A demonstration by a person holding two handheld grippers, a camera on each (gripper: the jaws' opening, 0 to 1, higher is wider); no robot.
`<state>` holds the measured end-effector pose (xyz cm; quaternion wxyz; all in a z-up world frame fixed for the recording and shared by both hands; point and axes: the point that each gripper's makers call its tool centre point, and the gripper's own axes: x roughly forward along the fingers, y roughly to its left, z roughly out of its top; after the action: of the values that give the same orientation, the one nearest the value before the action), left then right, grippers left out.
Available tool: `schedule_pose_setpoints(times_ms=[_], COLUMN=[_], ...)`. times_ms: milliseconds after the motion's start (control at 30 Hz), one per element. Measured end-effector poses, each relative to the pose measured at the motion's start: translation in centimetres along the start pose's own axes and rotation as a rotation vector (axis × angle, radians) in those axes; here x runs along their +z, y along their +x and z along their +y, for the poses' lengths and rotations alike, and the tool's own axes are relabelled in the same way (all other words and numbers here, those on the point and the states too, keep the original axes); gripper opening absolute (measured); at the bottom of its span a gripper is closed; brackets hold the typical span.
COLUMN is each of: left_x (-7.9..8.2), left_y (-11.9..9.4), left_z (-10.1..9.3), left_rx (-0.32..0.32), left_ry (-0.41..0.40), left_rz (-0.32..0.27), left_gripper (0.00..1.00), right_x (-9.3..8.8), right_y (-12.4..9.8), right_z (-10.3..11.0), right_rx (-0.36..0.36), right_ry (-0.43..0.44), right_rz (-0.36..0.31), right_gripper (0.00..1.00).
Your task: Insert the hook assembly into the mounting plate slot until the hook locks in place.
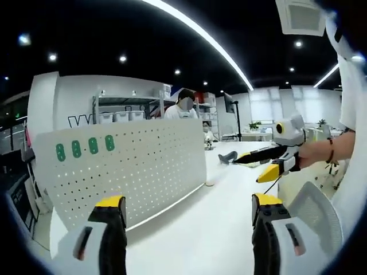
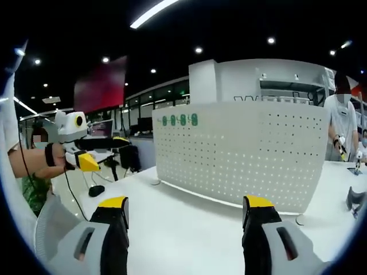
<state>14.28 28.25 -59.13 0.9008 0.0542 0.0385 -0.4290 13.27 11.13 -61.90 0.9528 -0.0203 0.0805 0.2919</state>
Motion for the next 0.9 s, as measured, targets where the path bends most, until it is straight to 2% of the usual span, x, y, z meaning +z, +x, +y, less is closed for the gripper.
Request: schedule_pose_setpoints(times_ms=[100,267,667,900], left_x=[0.1,-0.6,-1.0,-1.4], left_y=[-1.0,-2.0,-3.6,-3.8], left_z=[0.1,0.0,-0.2,-0.6], left_rx=[0.014,0.035,0.091,0.108], left_ry=[-0.017,-0.010,-0.058,-0.046], left_rz=[-0.016,0.006,-0.031,-0.003], left_gripper=[0.92,0.92,0.92,0.90], right_x=[-0.2,-0.2,-0.5,-0.8], right_y=[-0.1,-0.2,0.7,0.9], right_z=[0.2,0.3,1.0,1.5], right_rx=[-0.002,-0.010,0.016,0.045], right_ry=[-0.006,0.008,0.013,-0.004], right_rz=[0.008,0.006,0.015,0.033], right_gripper=[0.83,0.83,0.83,0.83])
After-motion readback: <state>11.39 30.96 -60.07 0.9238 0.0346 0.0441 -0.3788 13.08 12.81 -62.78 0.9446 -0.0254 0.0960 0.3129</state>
